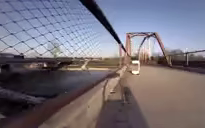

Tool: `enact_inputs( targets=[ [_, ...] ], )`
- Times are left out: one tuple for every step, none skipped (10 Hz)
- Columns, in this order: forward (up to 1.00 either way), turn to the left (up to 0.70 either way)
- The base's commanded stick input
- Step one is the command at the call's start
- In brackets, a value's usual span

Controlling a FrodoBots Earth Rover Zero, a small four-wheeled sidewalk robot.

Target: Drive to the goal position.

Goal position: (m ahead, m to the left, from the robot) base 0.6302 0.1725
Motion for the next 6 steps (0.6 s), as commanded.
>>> enact_inputs(
  targets=[
    [0.0,-0.45],
    [0.0,-0.45],
    [0.0,-0.45],
    [0.0,-0.45],
    [0.0,-0.45],
    [0.0,-0.45]
  ],
)
